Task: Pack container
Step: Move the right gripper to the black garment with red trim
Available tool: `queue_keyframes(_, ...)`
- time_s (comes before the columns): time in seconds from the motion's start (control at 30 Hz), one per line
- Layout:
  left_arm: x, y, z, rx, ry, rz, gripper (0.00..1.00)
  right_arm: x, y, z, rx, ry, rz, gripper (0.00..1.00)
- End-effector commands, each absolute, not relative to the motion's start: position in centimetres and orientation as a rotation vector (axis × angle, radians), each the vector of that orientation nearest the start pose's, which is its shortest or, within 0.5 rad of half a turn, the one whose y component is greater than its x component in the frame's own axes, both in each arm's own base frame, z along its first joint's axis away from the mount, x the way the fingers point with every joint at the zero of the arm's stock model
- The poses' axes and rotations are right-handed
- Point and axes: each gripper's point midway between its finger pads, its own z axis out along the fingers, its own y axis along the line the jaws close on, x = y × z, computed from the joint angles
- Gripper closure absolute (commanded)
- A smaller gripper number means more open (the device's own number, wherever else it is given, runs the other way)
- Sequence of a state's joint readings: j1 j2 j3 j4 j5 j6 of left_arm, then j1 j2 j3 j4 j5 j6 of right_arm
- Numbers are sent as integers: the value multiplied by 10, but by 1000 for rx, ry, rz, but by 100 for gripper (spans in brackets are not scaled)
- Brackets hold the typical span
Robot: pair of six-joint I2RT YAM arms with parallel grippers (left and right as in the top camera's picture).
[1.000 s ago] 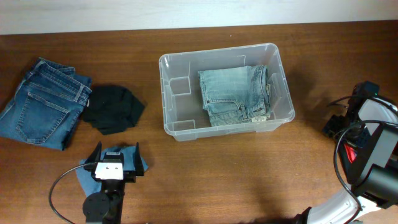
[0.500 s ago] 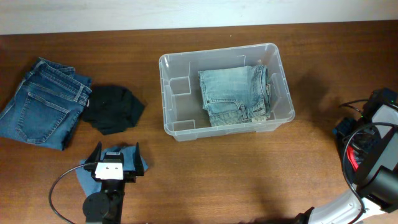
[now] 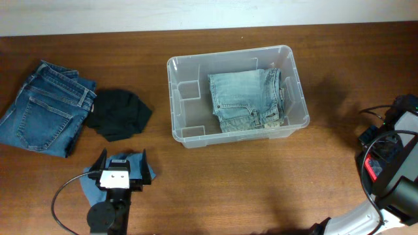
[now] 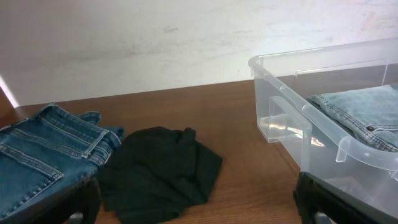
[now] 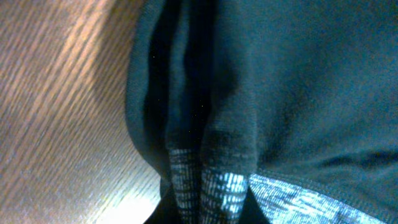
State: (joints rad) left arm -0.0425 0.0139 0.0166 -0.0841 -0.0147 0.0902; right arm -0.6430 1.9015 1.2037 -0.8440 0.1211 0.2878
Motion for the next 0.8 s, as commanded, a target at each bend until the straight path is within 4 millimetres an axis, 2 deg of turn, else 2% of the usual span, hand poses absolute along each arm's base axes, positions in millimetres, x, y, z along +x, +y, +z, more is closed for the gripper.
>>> queue_keyframes(0.0,246,-5,156,101,1648,72,0,268,-188,-6,1411,2816,75,95)
queue_keyframes(0.17,246,-5,156,101,1648,72,0,274,-181,-4,1406,2805,152,96)
queue_keyframes(0.23,246,-5,156,101,1648,72,1,275,-183,1,1407,2808,152,96)
queue_keyframes(0.33,246,-5,156,102,1648,72,0,288,-187,17,1344,2798,173,96)
queue_keyframes(0.37,246,-5,156,101,1648,72,0,296,-190,29,1307,2784,189,96)
queue_keyframes(0.4,246,-5,156,101,1648,72,0,309,-193,51,1238,2763,209,96)
queue_keyframes(0.47,246,-5,156,101,1648,72,0,318,-196,73,1195,2736,203,96)
queue_keyframes(0.53,246,-5,156,101,1648,72,0,334,-195,112,1033,2721,186,96)
queue_keyframes(0.7,246,-5,156,102,1648,72,0,358,-182,180,851,2642,139,96)
queue_keyframes(0.77,246,-5,156,102,1648,72,0,366,-174,200,795,2614,131,96)
